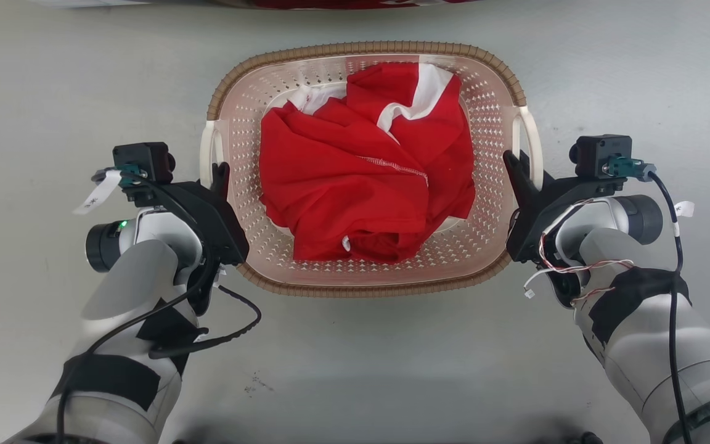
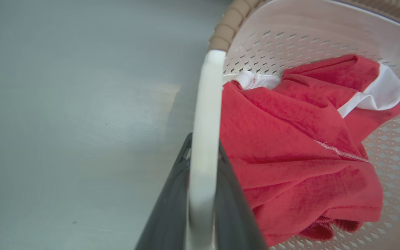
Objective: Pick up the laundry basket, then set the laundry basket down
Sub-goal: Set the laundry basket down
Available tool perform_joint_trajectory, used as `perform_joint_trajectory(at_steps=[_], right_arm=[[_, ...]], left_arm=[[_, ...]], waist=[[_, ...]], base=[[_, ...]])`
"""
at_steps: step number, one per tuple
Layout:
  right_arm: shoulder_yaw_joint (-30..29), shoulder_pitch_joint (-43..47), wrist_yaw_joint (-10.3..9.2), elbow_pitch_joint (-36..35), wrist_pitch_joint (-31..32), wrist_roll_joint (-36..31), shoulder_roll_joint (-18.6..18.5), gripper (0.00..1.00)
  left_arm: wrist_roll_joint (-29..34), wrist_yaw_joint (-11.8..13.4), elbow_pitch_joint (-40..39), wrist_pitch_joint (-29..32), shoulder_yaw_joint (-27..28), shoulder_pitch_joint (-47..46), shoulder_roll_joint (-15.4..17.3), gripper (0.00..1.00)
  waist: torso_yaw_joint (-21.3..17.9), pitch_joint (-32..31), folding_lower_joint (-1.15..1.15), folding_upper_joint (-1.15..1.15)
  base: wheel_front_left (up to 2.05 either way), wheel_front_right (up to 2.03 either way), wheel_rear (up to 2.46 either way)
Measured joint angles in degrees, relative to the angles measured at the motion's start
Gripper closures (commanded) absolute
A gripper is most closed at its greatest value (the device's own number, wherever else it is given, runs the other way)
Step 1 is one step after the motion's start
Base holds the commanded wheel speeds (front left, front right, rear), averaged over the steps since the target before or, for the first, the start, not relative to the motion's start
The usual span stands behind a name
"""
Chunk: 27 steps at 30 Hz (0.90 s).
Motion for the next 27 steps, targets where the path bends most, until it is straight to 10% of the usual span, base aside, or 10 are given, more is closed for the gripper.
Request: perform_joint_trajectory(at_steps=[1,2,3,4,5,27], right_arm=[[0.1,0.0,-0.01,0.0,-0.1,0.0,0.0,1.0],[0.3,0.0,-0.01,0.0,-0.4,0.0,0.0,0.51],[0.6,-0.1,0.01,0.0,-0.6,-0.3,0.0,0.0],[0.7,-0.1,0.0,0.0,-0.8,-0.5,-0.1,0.0],[0.7,-0.1,0.0,0.0,-1.2,-0.5,-0.3,0.0],[2.4,7.0,-0.01,-2.7,-4.9,-0.2,-1.0,0.0]], left_arm=[[-0.1,-0.3,0.1,0.0,0.1,0.0,0.0,1.0],[-0.4,-0.4,0.2,0.0,0.4,0.0,0.0,1.0],[-0.7,-0.4,0.3,0.0,0.5,0.0,-0.1,0.79],[-0.7,-0.5,0.4,0.0,0.4,-0.1,0.0,0.51],[-0.7,-0.4,0.5,0.0,0.6,-0.1,0.2,0.0],[-0.3,-1.0,1.6,-5.2,-1.3,6.4,1.7,0.0]], waist=[[0.0,0.0,0.0,0.0],[0.0,0.0,0.0,0.0],[0.1,0.0,0.0,0.0],[0.1,-0.1,0.0,0.0],[0.1,-0.2,0.0,0.01],[0.0,-11.2,0.0,0.0]], base=[[0.0,0.0,0.0],[0.0,0.0,0.0],[0.0,0.0,0.0],[0.0,0.0,0.0],[0.0,0.0,0.0],[0.0,0.0,0.0]])
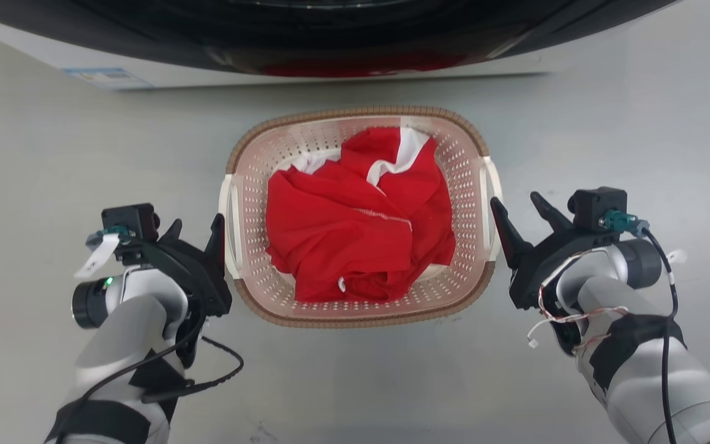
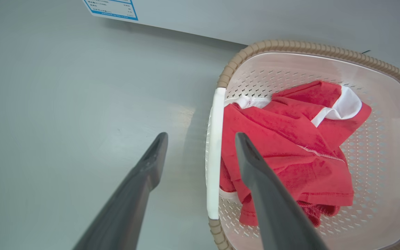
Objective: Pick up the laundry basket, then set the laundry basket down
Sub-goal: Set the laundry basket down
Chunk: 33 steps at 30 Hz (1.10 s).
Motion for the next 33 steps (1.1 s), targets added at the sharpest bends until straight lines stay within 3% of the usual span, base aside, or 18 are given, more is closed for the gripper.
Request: perform_joint_trajectory(at_steps=[24,33], right_arm=[[-5.4,14.2,-0.09,-8.5,-0.2,2.9,-1.3,0.0],[-8.1,20.2,-2.34,-15.2,-0.2,1.0,-3.3,0.0]], left_arm=[[2.4,-0.4,-4.2,-4.5,-1.5,11.3,1.3,0.0],[3.2,1.7,-12.1,-4.5,0.3,17.2,1.8,0.0]], waist=[[-1.5,-19.0,0.0,0.0],[-1.8,-26.3,-0.01,0.0]], base=[[0.0,0.0,0.0],[0.0,0.0,0.0]])
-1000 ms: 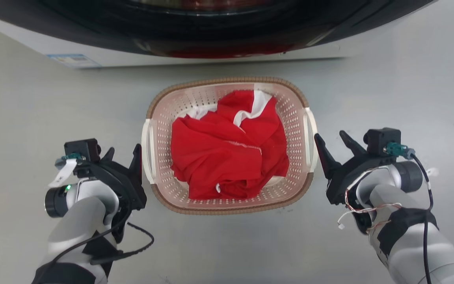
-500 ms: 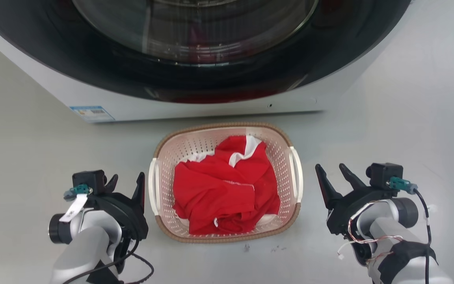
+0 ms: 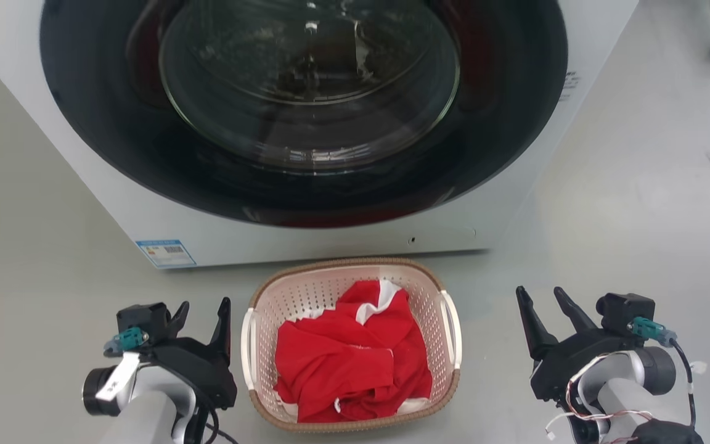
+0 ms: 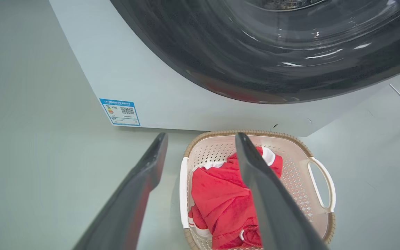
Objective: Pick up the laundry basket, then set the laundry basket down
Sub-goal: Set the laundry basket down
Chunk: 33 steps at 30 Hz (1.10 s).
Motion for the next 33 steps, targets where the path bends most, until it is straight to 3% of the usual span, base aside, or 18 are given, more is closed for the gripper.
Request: perform_joint_trajectory(at_steps=[21,33], right_arm=[[-5.3,13.8,-6.71,-22.2,0.0,-7.6,-4.1,0.0],[-7.8,22.2,-9.54,-35.2,0.0,-10.8,-4.9,0.0]], left_arm=[[7.9,8.1,-30.5,0.0,3.2,18.6,3.6,0.0],[10.8,10.3,-46.6,0.0,5.3,28.4,4.8,0.0]], waist=[[0.0,-11.6,0.0,0.0],[0.2,-14.0,0.0,0.0]], base=[[0.0,0.0,0.0],[0.0,0.0,0.0]])
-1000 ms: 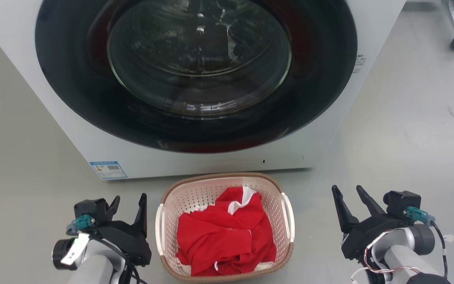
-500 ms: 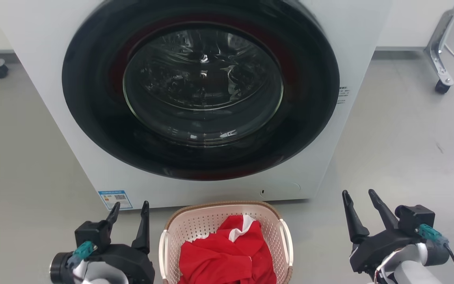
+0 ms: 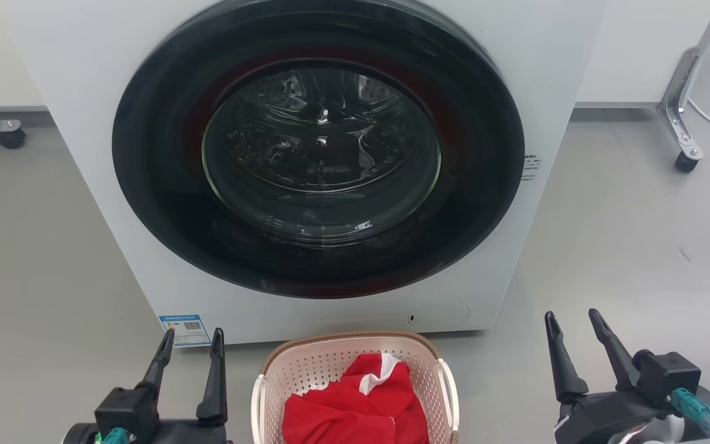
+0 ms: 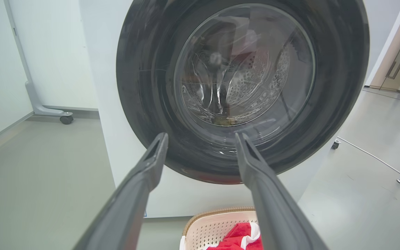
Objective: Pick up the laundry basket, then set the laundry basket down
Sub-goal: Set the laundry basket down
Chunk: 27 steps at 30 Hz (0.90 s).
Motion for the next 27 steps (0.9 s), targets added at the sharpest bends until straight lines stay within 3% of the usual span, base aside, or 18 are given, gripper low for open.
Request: perform_joint_trajectory(at_steps=[10,27], right_arm=[[-1.1,4.5,-0.81,-4.7,0.0,-1.5,-0.4,0.0],[-1.8,7.1,-1.8,-6.7,0.0,-3.7,-0.8,0.0]], left_arm=[[0.4,0.7,-5.3,0.0,0.8,4.5,-0.5,0.0],[0.5,1.3,-6.8,1.7,2.1,6.9,-0.7,0.0]], waist=[[0.1,-0.1,0.01,0.0],[0.3,-0.1,0.01,0.0]], base=[[0.0,0.0,0.0],[0.0,0.0,0.0]])
